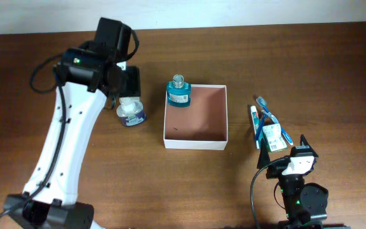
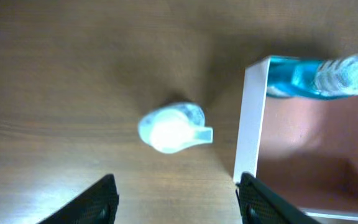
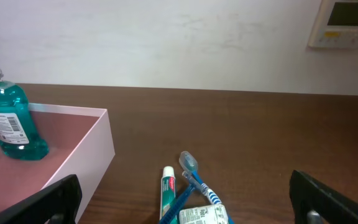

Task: Pack container
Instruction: 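Move left gripper over the clear soap pump bottle and lower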

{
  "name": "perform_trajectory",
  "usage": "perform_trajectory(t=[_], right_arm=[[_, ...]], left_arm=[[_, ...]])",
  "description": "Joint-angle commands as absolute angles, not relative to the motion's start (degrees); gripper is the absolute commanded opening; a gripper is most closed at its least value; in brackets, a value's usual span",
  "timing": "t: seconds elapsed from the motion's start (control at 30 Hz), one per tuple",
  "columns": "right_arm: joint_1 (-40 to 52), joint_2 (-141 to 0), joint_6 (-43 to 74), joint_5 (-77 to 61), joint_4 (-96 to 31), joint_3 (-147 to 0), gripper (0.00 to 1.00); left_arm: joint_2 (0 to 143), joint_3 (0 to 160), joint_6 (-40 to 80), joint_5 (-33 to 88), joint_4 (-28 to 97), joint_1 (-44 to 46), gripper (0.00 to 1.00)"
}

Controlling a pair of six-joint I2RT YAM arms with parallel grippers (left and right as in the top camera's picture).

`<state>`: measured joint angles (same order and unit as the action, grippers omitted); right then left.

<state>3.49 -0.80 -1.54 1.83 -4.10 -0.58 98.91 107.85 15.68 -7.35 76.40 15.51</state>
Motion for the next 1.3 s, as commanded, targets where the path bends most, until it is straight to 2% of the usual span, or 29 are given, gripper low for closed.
perform_trajectory(t=[0.0,0.3,0.6,0.77,0.87,0.93,1.27], right_arm=[[3.75,-0.25,-1.28,1.91,-4.56,-0.32,0.98],[3.75,-0.25,-1.26,1.91,-4.56,-0.32,0.98],[3.75,-0.25,-1.28,1.91,-4.56,-0.32,0.98],[3.75,-0.25,-1.26,1.91,-4.56,-0.32,0.98],[3.75,-0.25,-1.26,1.91,-4.56,-0.32,0.98],[3.75,-0.25,-1.28,1.93,-4.56,-0.32,0.98],[3.75,-0.25,-1.28,1.91,-4.56,-0.32,0.98]], left_arm=[[99.42,102.17,14.59,-0.36,72.40,13.85,0.62],[99.42,96.86,17.37,1.28,66.37,13.06,0.62],[100.20,96.62,17.37,-0.40,65.76,12.95,0.64],[101.65,96.62,17.34,-0.40,65.52,12.95,0.68],[103.13,96.62,17.32,-0.45,65.28,12.95,0.82],[104.18,96.62,17.32,-0.69,65.04,12.95,0.86],[107.92,96.62,17.30,-2.90,64.99,12.84,0.87]])
